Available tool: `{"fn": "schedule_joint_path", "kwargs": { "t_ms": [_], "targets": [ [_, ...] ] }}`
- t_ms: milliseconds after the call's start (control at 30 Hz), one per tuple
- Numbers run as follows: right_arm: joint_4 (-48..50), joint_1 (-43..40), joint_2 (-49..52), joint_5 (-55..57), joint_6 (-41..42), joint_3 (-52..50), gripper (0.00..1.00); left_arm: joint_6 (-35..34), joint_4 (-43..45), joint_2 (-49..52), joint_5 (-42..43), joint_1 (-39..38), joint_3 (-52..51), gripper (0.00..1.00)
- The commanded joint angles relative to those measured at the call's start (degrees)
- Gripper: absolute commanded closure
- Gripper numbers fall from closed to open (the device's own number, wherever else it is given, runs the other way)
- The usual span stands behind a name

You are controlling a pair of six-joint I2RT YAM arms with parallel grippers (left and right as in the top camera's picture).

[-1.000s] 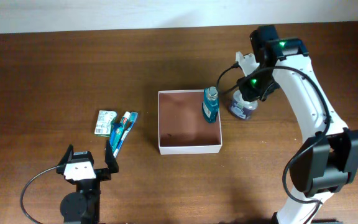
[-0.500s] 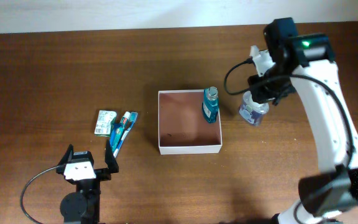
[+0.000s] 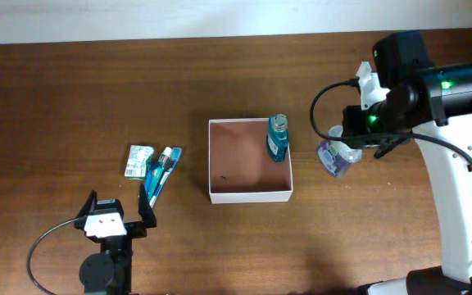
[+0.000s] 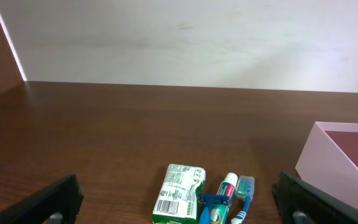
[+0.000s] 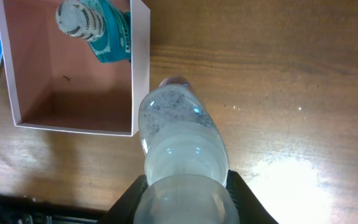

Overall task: Pack container
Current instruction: 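Lift the soap bottle over the box and lower it beside the Listerine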

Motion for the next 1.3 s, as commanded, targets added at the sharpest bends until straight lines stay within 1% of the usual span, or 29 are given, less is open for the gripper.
{"fn": "schedule_joint_path", "kwargs": {
  "t_ms": [0,267,400,533,800,1033,1133,1267],
  "targets": [
    [0.2,4.1,-1.4,-1.2,4.3,1.6,0.73,0.7,0.2,-0.5,0.6,0.0,-0.4,0.01],
    [0.7,11.9,-1.4,-0.9,10.7,1.6,0.73,0.7,0.2,-0.5,0.6,0.0,-0.4,0.00],
    [2.6,15.6,-1.4,-0.5,15.1,1.6,0.73,0.7,0.2,-0.5,0.6,0.0,-0.4,0.01],
    [4.8,20.2,-1.0,4.5,21.4,1.6,0.73,0.7,0.2,-0.5,0.6,0.0,-0.4,0.01],
    [5.8,26.6,1.7,11.5,27.7,1.6,0.73,0.7,0.2,-0.5,0.6,0.0,-0.4,0.01],
    [5.8,27.4,5.3,14.2,31.1,1.4,0.73,0.7,0.2,-0.5,0.6,0.0,-0.4,0.01],
    [6.2,27.4,6.7,14.4,31.3,1.4,0.73,0.7,0.2,-0.5,0.6,0.0,-0.4,0.01],
    [6.4,27.4,8.5,16.2,35.5,1.4,0.73,0.7,0.2,-0.5,0.6,0.0,-0.4,0.01]
  ]
}}
